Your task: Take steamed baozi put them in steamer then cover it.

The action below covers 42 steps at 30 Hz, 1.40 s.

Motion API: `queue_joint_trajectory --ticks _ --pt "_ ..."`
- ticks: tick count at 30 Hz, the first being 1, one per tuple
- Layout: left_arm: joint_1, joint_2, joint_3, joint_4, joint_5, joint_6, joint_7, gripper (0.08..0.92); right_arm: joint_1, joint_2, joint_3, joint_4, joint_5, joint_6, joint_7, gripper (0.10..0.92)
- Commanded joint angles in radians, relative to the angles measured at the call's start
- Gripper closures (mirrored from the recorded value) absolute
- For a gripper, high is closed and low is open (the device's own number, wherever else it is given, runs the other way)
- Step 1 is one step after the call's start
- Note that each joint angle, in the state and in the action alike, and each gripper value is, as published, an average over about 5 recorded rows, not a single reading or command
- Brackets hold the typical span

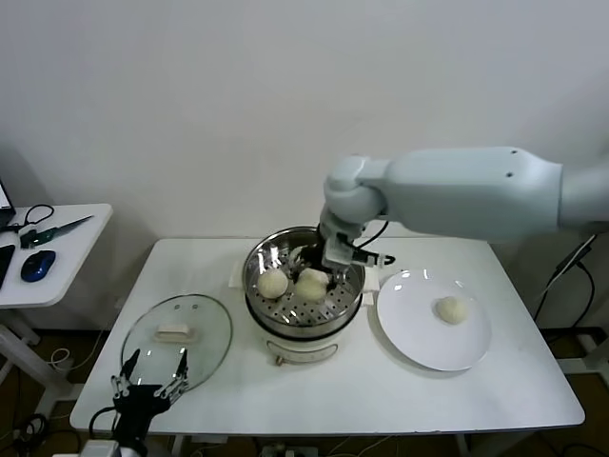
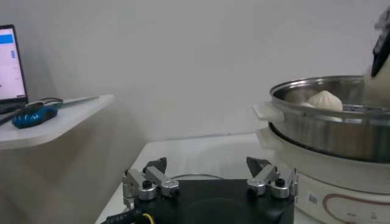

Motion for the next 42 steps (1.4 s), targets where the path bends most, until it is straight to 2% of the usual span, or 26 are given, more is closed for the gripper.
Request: queue_joint_trajectory --ticks 1,10,15,20,23,31,34,38,42 --pt "0.001 0.0 0.0 0.0 -0.001 0.0 0.0 0.177 -0.129 0.067 0.01 -0.044 -0.117 0.038 0.019 0.338" --pt "0.003 0.001 -0.006 0.01 -0.006 -0.007 0.0 0.177 -0.188 0.085 0.031 -0.146 -0.184 0.053 0.022 0.338" --pt "0.001 0.001 -0.006 0.013 -0.006 -0.006 0.0 0.177 -0.197 0.091 0.029 -0.161 -0.165 0.055 0.02 0.333" --pt "0.0 0.001 -0.007 0.013 -0.007 -0.006 0.0 0.177 -0.173 0.089 0.041 -0.169 -0.129 0.069 0.029 0.248" --pt "0.0 0.001 -0.008 0.012 -0.007 -0.005 -0.001 0.177 -0.105 0.072 0.056 -0.182 -0.064 0.096 -0.002 0.21" --pt "0.001 0.0 -0.009 0.005 -0.005 -0.002 0.0 0.177 0.169 -0.018 -0.019 -0.267 0.249 0.163 -0.156 0.202" --pt "0.001 0.0 -0.007 0.001 -0.004 -0.001 0.001 0.177 0.246 -0.108 -0.097 -0.277 0.379 0.08 -0.221 0.203" --pt "0.0 0.0 -0.006 0.0 -0.004 -0.002 0.001 0.177 0.298 -0.288 -0.237 -0.253 0.51 -0.198 -0.228 0.203" --pt "0.0 0.001 -0.006 0.0 -0.008 -0.004 0.0 0.177 0.211 -0.466 -0.254 -0.289 0.445 -0.364 -0.197 0.203"
